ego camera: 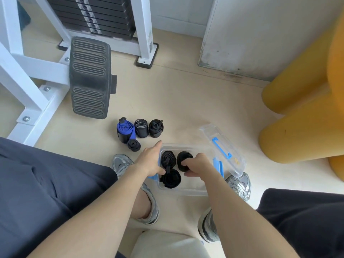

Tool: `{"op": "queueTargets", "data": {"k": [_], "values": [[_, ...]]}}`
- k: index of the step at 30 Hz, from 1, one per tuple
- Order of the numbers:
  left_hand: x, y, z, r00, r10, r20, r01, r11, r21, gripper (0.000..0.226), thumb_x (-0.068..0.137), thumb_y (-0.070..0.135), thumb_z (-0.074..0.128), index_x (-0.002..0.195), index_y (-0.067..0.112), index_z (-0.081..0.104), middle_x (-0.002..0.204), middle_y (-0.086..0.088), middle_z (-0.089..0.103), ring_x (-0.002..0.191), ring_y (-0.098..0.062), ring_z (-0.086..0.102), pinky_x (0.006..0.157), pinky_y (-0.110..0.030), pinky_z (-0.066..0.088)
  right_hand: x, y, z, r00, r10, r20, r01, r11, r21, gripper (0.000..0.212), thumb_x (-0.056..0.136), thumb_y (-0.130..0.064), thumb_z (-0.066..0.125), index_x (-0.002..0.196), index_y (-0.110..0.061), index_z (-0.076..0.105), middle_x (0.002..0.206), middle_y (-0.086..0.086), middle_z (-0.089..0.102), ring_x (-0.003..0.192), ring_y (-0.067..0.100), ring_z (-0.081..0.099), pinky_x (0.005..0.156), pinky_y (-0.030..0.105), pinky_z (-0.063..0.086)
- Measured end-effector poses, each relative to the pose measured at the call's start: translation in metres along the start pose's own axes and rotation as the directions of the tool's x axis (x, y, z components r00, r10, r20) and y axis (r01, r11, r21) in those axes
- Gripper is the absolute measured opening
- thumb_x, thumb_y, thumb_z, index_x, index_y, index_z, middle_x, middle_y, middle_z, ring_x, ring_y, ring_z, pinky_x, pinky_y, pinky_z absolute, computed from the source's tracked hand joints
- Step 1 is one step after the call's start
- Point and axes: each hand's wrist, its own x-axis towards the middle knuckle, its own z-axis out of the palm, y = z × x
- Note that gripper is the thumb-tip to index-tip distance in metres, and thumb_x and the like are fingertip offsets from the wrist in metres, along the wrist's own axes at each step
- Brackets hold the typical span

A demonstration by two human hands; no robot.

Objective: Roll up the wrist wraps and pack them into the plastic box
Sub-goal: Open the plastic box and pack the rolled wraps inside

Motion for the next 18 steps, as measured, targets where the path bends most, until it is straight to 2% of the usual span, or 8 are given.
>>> {"op": "queueTargets", "data": {"k": [3,6,8,9,11,13,15,18], "values": [[-0.001,0.000,-0.001,1.000,0.012,-0.004,-0.012,1.000,0.001,0.132,0.076,0.025,0.101,0.173,0.021,0.012,0.152,-0.017,0.061,0.144,-0.035,0.054,0.112,-0.044,0.050,0.004,0.003,0.003,0.999,0.012,0.044,-0.023,0.966,0.259,0.035,0.092,-0.005,0.076,0.121,0.005,0.060,0.115,0.027,0.074,0.077,0.030,0.082,0.065,0.031,0.065],[-0.001,-0.001,-0.002,1.000,0.014,0.000,-0.014,1.000,-0.007,0.129,0.076,0.027,0.100,0.173,0.022,0.014,0.148,-0.017,0.063,0.140,-0.035,0.056,0.111,-0.045,0.051,0.007,0.014,0.004,0.993,0.018,0.116,-0.067,0.902,0.427,0.035,0.096,0.009,0.067,0.129,0.016,0.058,0.118,0.030,0.070,0.098,0.040,0.075,0.077,0.041,0.065],[-0.003,-0.003,-0.003,1.000,0.022,-0.004,-0.022,1.000,0.003,0.118,0.083,0.037,0.092,0.172,0.024,0.016,0.148,-0.013,0.063,0.141,-0.035,0.056,0.109,-0.047,0.052,0.005,0.016,0.000,0.992,0.011,0.129,-0.049,0.953,0.300,0.036,0.102,0.001,0.065,0.133,0.014,0.056,0.117,0.025,0.070,0.098,0.036,0.074,0.079,0.043,0.065],[-0.005,-0.003,-0.004,0.999,0.021,-0.035,-0.021,1.000,0.011,0.106,0.088,0.044,0.084,0.171,0.025,0.020,0.149,-0.010,0.063,0.140,-0.034,0.056,0.108,-0.046,0.053,0.002,0.014,-0.003,0.992,-0.006,0.129,-0.012,0.991,0.136,0.036,0.104,-0.009,0.064,0.133,0.011,0.055,0.119,0.022,0.071,0.098,0.034,0.077,0.080,0.043,0.066],[-0.008,-0.003,-0.003,0.979,-0.007,-0.206,-0.004,0.999,-0.053,0.070,0.098,0.047,0.064,0.160,0.023,0.045,0.143,-0.004,0.067,0.133,-0.031,0.062,0.102,-0.043,0.055,-0.008,0.001,-0.011,0.987,-0.028,0.161,0.065,0.971,-0.230,0.035,0.107,-0.025,0.058,0.124,0.006,0.057,0.113,0.020,0.077,0.099,0.035,0.080,0.085,0.047,0.068],[-0.007,-0.003,-0.001,0.892,-0.084,-0.444,0.000,0.982,-0.187,0.036,0.104,0.030,0.057,0.136,0.016,0.065,0.129,-0.004,0.071,0.119,-0.031,0.067,0.094,-0.043,0.056,-0.017,-0.016,-0.020,0.981,0.010,0.194,0.079,0.891,-0.447,0.041,0.107,-0.033,0.049,0.114,0.005,0.062,0.096,0.018,0.082,0.097,0.038,0.081,0.090,0.049,0.067],[-0.002,-0.009,-0.005,0.817,-0.154,-0.555,0.033,0.975,-0.222,0.025,0.103,0.009,0.056,0.125,0.013,0.067,0.125,-0.008,0.066,0.116,-0.034,0.063,0.089,-0.047,0.056,-0.024,-0.033,-0.028,0.976,0.063,0.209,0.058,0.849,-0.525,0.046,0.106,-0.037,0.045,0.109,0.001,0.070,0.086,0.015,0.083,0.094,0.036,0.082,0.093,0.047,0.066],[0.006,-0.027,-0.012,0.878,-0.171,-0.447,0.165,0.985,-0.052,0.044,0.100,0.001,0.061,0.140,0.019,0.061,0.139,-0.010,0.049,0.116,-0.038,0.058,0.091,-0.047,0.054,-0.029,-0.048,-0.035,0.967,0.059,0.248,0.065,0.883,-0.465,0.044,0.108,-0.037,0.046,0.110,-0.002,0.073,0.087,0.013,0.083,0.086,0.029,0.083,0.080,0.035,0.067]]}}
